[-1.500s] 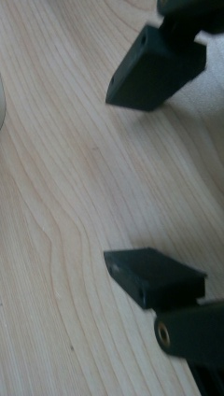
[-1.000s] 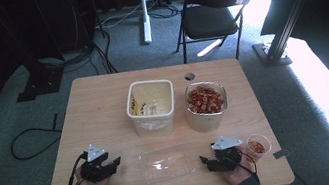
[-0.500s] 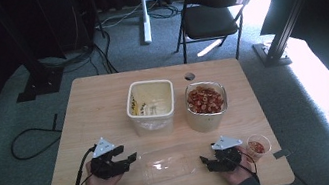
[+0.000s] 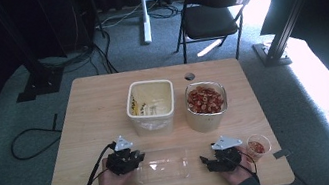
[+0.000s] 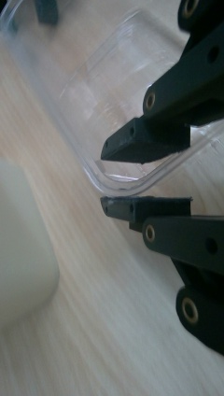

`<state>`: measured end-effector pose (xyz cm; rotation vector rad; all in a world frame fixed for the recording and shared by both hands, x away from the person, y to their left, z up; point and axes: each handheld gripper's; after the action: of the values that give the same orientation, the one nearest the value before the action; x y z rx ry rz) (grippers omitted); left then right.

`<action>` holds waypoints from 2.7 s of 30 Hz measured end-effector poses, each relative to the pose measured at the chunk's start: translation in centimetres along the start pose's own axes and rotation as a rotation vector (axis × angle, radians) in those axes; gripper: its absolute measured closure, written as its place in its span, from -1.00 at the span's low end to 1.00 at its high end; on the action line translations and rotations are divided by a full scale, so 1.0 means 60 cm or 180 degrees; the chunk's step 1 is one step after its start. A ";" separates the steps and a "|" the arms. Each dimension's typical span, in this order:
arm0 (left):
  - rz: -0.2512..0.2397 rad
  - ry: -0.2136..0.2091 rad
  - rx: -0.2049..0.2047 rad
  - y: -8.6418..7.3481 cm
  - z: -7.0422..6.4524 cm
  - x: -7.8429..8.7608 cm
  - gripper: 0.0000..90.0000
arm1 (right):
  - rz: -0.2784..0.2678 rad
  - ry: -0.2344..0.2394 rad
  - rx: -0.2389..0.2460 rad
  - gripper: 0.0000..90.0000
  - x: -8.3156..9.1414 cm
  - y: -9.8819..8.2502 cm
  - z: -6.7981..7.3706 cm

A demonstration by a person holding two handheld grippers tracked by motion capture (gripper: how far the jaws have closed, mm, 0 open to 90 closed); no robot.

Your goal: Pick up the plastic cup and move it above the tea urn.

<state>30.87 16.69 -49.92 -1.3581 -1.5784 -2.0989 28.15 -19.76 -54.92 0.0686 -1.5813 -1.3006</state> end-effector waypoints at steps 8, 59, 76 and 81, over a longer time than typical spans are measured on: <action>-0.0225 0.0029 0.0259 0.001 0.053 0.031 0.77 | 0.0001 0.0000 0.0000 -0.32 0.000 0.000 0.000; -0.1163 0.0824 0.0040 0.282 0.146 0.144 0.41 | -0.0003 -0.0014 -0.0007 -0.32 0.001 -0.001 0.001; -0.1098 0.0768 -0.0026 0.263 0.138 0.122 0.14 | 0.0007 -0.0010 -0.0013 -0.34 0.001 -0.001 0.001; -0.1153 0.0759 -0.0006 0.259 0.137 0.123 0.12 | 0.0009 -0.0005 -0.0006 -0.35 0.001 -0.001 0.001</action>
<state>40.82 19.68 -33.93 -0.8273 -1.8229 -2.3541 28.03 -19.78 -54.92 0.0641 -1.5808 -1.3001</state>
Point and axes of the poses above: each handheld gripper's, and its own axes: x roughly backward along the jaws, y roughly out of its top, z roughly to its left, and after that the axes turned 11 degrees about y, right-handed
